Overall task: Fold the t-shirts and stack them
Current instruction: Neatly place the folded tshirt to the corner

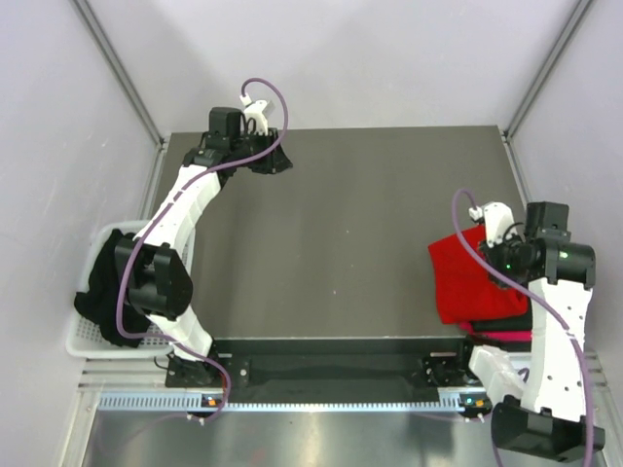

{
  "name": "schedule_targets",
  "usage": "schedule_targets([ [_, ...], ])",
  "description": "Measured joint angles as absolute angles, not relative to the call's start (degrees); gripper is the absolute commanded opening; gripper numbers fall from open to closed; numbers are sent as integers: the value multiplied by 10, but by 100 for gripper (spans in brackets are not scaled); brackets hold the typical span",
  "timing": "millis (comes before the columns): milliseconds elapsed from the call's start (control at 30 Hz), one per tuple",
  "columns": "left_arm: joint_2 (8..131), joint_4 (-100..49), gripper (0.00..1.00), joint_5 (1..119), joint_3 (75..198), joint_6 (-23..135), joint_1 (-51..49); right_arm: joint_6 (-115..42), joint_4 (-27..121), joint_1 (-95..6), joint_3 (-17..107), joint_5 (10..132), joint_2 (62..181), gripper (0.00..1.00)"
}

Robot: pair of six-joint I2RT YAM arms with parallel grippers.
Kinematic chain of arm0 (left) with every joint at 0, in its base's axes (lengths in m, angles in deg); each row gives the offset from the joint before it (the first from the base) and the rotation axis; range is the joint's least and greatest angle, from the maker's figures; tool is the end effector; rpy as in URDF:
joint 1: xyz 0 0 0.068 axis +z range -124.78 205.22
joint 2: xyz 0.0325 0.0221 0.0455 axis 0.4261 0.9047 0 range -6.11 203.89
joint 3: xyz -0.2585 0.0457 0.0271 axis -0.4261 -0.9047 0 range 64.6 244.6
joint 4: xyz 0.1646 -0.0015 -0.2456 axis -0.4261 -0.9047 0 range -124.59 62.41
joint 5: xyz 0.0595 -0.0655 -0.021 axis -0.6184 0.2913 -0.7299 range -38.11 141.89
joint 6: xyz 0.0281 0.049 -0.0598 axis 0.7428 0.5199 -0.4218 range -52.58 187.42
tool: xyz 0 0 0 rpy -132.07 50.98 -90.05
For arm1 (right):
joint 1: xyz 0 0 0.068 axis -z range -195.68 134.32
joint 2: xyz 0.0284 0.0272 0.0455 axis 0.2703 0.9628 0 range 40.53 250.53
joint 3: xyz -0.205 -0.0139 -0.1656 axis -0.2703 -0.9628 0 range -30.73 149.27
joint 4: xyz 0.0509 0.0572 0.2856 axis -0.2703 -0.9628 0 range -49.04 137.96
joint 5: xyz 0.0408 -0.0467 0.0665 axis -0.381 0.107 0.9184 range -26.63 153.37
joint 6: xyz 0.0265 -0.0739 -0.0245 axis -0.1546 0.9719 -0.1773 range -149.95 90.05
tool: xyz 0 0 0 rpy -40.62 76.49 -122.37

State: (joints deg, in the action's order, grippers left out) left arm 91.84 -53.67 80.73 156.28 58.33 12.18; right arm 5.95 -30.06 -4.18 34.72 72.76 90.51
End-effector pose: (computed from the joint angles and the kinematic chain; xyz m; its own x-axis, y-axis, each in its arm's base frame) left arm 0.4372 -0.1368 0.3216 -0.6087 -0.0010 -0.7934 0.5048 0.7710 -0.3882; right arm 0.1766 -0.0241 0.3131 -0.7764 -0.4325 -0.4583 -0.4104 0.8990 -0.1531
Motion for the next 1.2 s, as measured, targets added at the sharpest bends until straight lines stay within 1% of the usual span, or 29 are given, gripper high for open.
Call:
schedule_targets([
  [200,918,-537,36,807,1563,583,122,85,-304,57,378,734,911,0],
  [400,918,-537,36,807,1563,584,122,153,-307,187,399,767,940,0],
  [467,918,-537,36,807,1563,584,122,172,-306,215,405,771,949,0],
  [700,919,-536,36,805,1563,584,122,222,-308,281,406,790,973,0],
  [867,919,-536,36,805,1563,584,122,243,-307,338,406,802,1029,0],
  [1200,919,-533,36,803,1559,584,122,230,-292,351,405,802,1118,0],
])
